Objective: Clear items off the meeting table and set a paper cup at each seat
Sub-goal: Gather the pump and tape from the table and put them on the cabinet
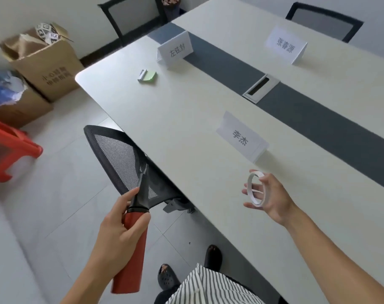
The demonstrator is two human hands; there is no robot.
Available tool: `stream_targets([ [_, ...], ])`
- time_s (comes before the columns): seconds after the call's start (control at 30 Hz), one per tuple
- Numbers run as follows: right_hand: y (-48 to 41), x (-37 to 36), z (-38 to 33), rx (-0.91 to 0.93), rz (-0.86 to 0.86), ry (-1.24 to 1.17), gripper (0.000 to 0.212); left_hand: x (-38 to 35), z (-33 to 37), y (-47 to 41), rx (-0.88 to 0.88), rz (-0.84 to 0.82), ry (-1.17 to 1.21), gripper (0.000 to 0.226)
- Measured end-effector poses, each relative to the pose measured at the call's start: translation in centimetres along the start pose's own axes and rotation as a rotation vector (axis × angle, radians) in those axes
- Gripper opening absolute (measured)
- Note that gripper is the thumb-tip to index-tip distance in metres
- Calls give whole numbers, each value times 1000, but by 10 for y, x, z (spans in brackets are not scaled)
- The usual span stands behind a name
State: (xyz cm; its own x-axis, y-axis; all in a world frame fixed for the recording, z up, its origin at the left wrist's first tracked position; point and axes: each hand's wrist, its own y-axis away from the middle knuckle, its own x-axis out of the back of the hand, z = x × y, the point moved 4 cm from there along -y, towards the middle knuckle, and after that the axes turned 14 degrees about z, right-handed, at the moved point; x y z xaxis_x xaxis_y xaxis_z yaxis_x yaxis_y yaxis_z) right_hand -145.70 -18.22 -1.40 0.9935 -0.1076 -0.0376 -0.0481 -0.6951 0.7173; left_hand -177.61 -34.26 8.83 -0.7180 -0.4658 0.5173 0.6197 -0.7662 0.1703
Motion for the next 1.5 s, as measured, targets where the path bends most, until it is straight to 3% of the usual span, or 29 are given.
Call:
stream_targets([
  [0.13,35,-61,-1,-41,-217,-52,41,41,-22,8,44,86,39,56],
  [0.33,104,-172,18,21,-513,266,70,127,-72,21,127,246,94,49],
  [0.5,162,-274,55,131,-543,478,46,225,-136,34,205,380,144,51],
  [0.6,193,-333,86,172,-587,581,46,287,-177,45,268,476,150,51],
  [0.73,224,-400,117,237,-664,723,62,349,-226,52,361,570,147,50],
  [0.83,231,-438,127,291,-702,766,51,372,-249,40,419,593,152,50],
  [1.2,147,-597,109,376,-625,877,41,425,-276,-134,404,545,136,54],
  [1.5,108,-780,35,460,-720,844,47,486,-245,-306,339,516,110,56],
])
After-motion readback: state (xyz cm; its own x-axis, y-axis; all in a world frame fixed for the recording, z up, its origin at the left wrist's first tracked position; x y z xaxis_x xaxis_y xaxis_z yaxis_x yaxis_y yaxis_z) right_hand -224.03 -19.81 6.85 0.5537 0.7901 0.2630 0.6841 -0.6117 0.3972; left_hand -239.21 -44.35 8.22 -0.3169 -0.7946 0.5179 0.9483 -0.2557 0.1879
